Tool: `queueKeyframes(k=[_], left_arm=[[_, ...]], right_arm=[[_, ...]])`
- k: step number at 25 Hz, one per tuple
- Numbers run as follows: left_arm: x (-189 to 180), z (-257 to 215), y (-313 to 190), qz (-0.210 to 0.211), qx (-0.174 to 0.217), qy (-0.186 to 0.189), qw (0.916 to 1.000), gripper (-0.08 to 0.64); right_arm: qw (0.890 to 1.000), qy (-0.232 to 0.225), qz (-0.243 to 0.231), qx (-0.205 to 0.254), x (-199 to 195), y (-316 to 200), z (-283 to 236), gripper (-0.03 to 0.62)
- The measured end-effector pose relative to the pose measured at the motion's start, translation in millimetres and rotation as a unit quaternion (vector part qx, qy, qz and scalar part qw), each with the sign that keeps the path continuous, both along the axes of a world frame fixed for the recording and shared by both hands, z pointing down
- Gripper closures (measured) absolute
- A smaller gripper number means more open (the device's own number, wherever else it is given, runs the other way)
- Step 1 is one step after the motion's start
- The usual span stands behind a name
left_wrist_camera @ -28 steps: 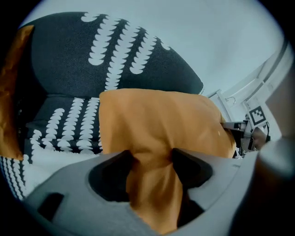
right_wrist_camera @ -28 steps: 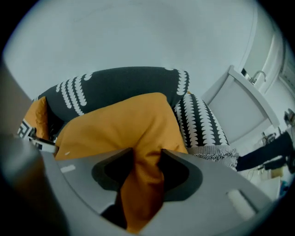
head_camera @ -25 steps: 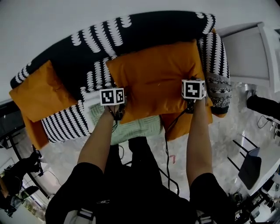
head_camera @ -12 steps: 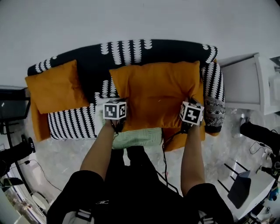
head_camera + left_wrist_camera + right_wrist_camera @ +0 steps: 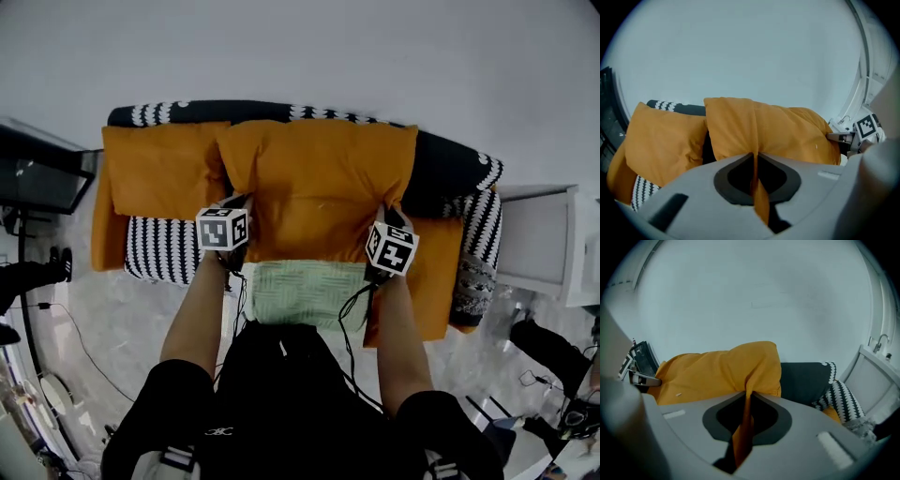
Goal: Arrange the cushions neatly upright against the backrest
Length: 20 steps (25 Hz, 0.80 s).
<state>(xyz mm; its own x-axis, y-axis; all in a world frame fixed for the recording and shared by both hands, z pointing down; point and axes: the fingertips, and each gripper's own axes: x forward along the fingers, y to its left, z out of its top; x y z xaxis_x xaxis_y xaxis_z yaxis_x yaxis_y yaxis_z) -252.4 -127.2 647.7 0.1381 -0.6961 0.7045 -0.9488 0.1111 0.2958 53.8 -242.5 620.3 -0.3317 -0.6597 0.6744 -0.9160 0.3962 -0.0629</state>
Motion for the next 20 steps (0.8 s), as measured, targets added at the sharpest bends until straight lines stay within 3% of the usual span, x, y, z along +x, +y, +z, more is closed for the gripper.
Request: queueKeyframes(k=[8,13,20], left_arm=[[-83,25,4,-0.023,0.004,-0.014,0.9996,0.546],[-97,58,-12,-0.013,0.008,0.007,0.9999,0.545],[-107,117,-25,0.008,-0.018,0.027,0.9994,0.545]], right_arm=[[0.999,-0.048,-0.001,-0.018,-83,1,48,0.563],[0.997,-0.063,0.034,-0.003,-94,-12,72,0.565],[0.998,-0.033,0.049,-0.035,-102,-14,130,0.565]])
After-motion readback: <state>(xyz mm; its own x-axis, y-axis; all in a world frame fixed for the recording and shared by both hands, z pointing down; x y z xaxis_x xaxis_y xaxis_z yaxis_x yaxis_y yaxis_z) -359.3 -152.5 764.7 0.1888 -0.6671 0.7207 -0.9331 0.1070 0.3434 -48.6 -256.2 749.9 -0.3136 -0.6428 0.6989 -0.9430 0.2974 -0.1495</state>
